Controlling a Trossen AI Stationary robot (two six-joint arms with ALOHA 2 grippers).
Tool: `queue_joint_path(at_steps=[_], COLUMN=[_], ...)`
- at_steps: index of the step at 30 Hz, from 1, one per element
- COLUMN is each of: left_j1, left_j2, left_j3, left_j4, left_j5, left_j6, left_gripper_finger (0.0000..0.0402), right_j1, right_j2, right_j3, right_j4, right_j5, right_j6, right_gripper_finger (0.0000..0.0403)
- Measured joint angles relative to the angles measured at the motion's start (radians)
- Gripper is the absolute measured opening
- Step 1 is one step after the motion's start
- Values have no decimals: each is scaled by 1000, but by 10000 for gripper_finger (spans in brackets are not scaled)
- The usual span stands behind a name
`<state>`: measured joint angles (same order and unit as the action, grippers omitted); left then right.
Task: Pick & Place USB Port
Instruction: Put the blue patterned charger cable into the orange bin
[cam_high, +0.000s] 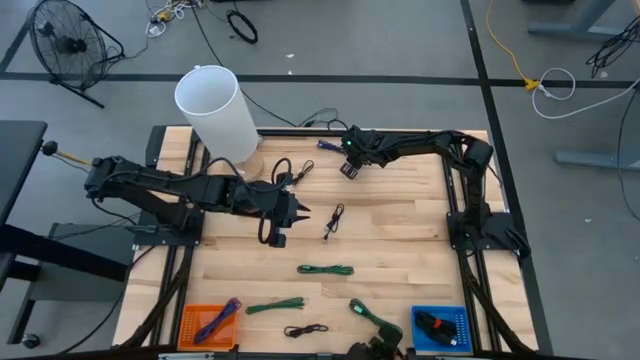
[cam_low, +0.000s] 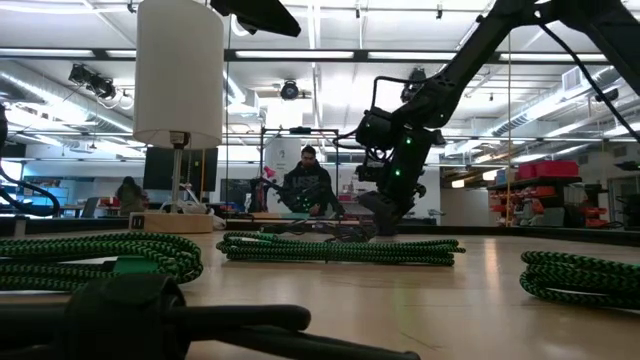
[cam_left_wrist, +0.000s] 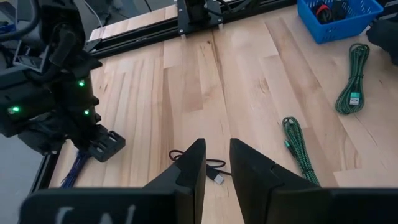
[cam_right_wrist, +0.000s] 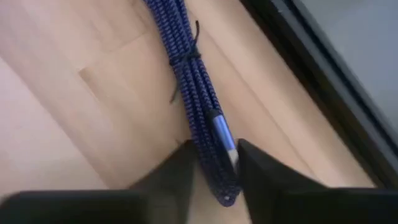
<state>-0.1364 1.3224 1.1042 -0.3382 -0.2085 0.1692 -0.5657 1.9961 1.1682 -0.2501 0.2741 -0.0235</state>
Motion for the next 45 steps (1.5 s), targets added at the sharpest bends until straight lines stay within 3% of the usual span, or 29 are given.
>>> queue_joint_path(at_steps=[2, 4, 15, 22, 30, 34, 38, 45], left_j1=[0, 0, 0, 0, 0, 0, 0, 0], left_j2=[0, 0, 0, 0, 0, 0, 0, 0], left_j3=[0, 0, 0, 0, 0, 0, 0, 0], left_j4=[0, 0, -2, -2, 96, 173, 271, 549], left_j5=[0, 0, 0, 0, -5, -5, -5, 77], left_j6=[0, 0, -1, -1, -8, -5, -3, -2], left_gripper_finger=[78, 78, 78, 78, 78, 78, 78, 78], right_j1=[-3, -4, 61, 174, 413, 580, 755, 974], right_j2=[0, 0, -74, -274, -598, -738, -846, -892], right_j3=[17, 36, 210, 213, 187, 141, 35, -156], right_j4=[-30, -60, -359, -423, -431, -380, -201, 152], right_j5=[-15, -21, -24, -99, 5, 109, 182, 303], right_j6=[4, 11, 51, 102, 170, 210, 203, 93], right_gripper_finger=[49, 17, 4, 2, 1, 0, 0, 0])
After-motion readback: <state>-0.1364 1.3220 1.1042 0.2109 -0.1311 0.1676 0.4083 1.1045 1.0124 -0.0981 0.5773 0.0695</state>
